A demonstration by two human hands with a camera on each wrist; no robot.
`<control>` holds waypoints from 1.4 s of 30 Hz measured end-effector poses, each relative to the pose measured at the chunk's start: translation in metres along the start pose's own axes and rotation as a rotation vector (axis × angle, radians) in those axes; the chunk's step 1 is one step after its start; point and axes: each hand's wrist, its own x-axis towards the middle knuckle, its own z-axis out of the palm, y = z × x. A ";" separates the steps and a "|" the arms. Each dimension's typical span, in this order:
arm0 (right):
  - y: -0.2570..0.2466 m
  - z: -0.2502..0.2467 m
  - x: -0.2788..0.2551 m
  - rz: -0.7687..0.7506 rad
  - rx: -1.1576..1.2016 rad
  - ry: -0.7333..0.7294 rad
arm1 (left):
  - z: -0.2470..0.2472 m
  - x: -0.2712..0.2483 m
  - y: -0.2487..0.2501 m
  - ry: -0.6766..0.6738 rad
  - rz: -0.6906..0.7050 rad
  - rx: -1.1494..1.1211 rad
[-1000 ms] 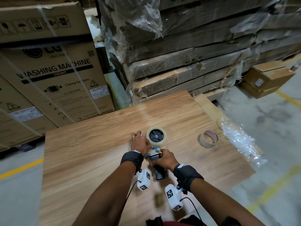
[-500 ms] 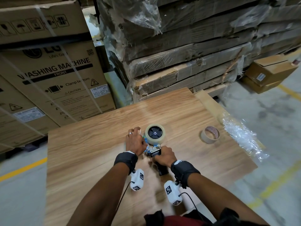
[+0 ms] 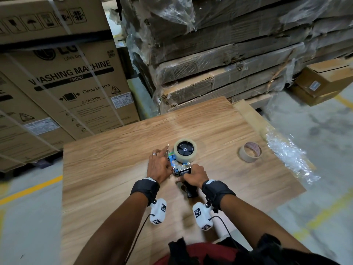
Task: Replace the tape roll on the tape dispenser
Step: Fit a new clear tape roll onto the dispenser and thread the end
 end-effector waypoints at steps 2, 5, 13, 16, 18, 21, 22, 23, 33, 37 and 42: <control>0.000 -0.001 -0.001 0.010 0.007 0.004 | 0.004 -0.004 -0.008 -0.009 0.032 -0.068; -0.001 -0.003 -0.003 0.012 0.015 -0.002 | -0.001 -0.012 -0.016 0.000 0.031 -0.197; -0.001 -0.004 -0.003 0.002 -0.017 -0.015 | -0.023 -0.004 -0.028 -0.135 -0.002 -0.266; -0.001 -0.005 -0.001 -0.005 -0.034 -0.013 | -0.027 0.004 -0.030 -0.179 0.065 -0.169; -0.001 -0.006 0.000 -0.006 -0.052 -0.018 | -0.030 0.007 -0.029 -0.203 0.118 -0.100; -0.001 -0.006 0.000 -0.017 -0.067 -0.026 | -0.029 0.011 -0.029 -0.185 0.210 0.041; -0.002 -0.007 -0.001 -0.022 -0.074 -0.026 | -0.029 0.011 -0.029 -0.184 0.229 0.070; -0.003 -0.008 -0.002 -0.024 -0.082 -0.022 | -0.029 0.011 -0.029 -0.179 0.240 0.093; -0.006 -0.018 -0.016 -0.115 -0.233 0.078 | -0.028 0.008 -0.029 -0.179 0.253 0.122; -0.017 -0.023 -0.034 -0.439 -0.460 0.319 | -0.032 0.007 -0.029 -0.233 0.218 0.047; -0.032 -0.017 -0.027 -0.803 -0.579 0.131 | -0.030 0.003 -0.031 -0.161 0.195 0.005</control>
